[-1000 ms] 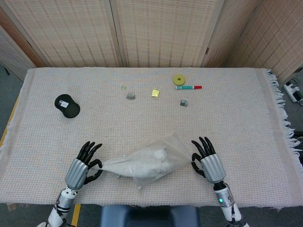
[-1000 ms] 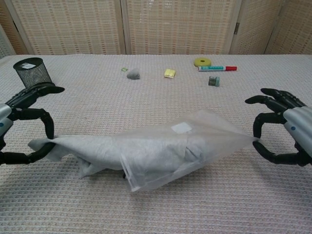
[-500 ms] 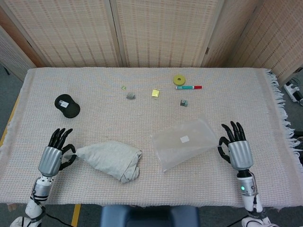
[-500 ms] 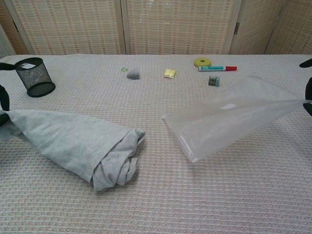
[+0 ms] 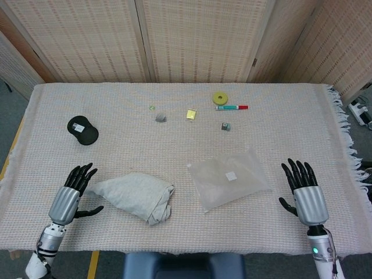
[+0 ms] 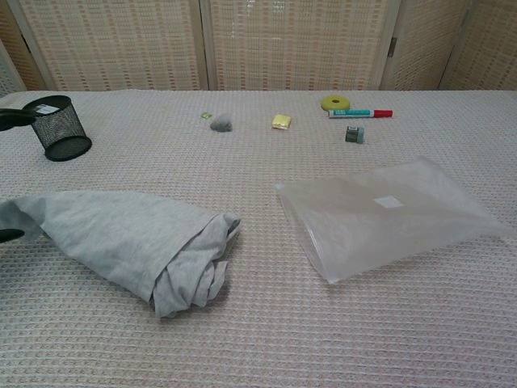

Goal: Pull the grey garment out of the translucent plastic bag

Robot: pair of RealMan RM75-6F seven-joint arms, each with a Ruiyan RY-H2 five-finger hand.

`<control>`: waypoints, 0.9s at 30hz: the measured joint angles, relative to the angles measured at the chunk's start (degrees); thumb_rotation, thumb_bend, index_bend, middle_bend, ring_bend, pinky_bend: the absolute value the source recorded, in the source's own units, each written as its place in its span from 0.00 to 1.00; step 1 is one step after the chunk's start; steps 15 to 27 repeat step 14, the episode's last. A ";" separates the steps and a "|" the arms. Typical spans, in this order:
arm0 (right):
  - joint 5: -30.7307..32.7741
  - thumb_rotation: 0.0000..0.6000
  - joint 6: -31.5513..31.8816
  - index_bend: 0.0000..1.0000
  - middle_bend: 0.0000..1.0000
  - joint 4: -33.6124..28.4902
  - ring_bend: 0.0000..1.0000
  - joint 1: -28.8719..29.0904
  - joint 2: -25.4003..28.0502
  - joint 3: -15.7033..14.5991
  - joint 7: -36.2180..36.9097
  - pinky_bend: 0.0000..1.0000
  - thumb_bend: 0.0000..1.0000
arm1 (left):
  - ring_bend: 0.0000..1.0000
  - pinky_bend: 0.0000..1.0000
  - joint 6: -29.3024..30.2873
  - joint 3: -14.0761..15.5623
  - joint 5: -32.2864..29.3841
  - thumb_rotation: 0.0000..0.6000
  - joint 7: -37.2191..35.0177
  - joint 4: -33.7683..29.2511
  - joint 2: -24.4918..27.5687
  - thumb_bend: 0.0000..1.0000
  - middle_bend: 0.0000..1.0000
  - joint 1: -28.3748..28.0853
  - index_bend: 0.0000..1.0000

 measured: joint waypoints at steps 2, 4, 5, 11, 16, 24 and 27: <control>-0.43 1.00 1.33 0.00 0.00 -5.08 0.00 -1.61 3.62 -0.93 -3.43 0.00 0.11 | 0.00 0.00 -1.91 0.66 -0.95 0.88 2.67 -4.26 3.34 0.11 0.00 0.21 0.14; -0.84 1.00 2.72 0.00 0.00 -9.47 0.00 -3.20 7.03 -1.67 -5.45 0.00 0.11 | 0.00 0.00 -4.15 1.43 -2.43 0.89 6.53 -10.28 7.82 0.11 0.00 0.55 0.15; -0.94 1.00 3.26 0.00 0.00 -10.86 0.00 -3.89 8.35 -1.91 -5.90 0.00 0.11 | 0.00 0.00 -4.87 1.84 -3.23 0.89 9.56 -14.01 10.49 0.11 0.00 0.95 0.15; 1.51 1.00 3.26 0.00 0.00 -12.50 0.00 -5.88 10.47 -1.68 -7.20 0.00 0.11 | 0.00 0.00 -1.96 3.03 -5.13 0.89 23.00 -28.41 21.49 0.12 0.00 5.35 0.20; 2.72 1.00 1.84 0.00 0.00 -12.31 0.00 -5.91 10.47 -1.33 -7.87 0.00 0.12 | 0.00 0.00 0.57 2.96 -6.25 0.89 22.80 -28.29 22.47 0.13 0.00 8.02 0.22; 2.72 1.00 1.84 0.00 0.00 -12.31 0.00 -5.91 10.47 -1.33 -7.87 0.00 0.12 | 0.00 0.00 0.57 2.96 -6.25 0.89 22.80 -28.29 22.47 0.13 0.00 8.02 0.22; 2.72 1.00 1.84 0.00 0.00 -12.31 0.00 -5.91 10.47 -1.33 -7.87 0.00 0.12 | 0.00 0.00 0.57 2.96 -6.25 0.89 22.80 -28.29 22.47 0.13 0.00 8.02 0.22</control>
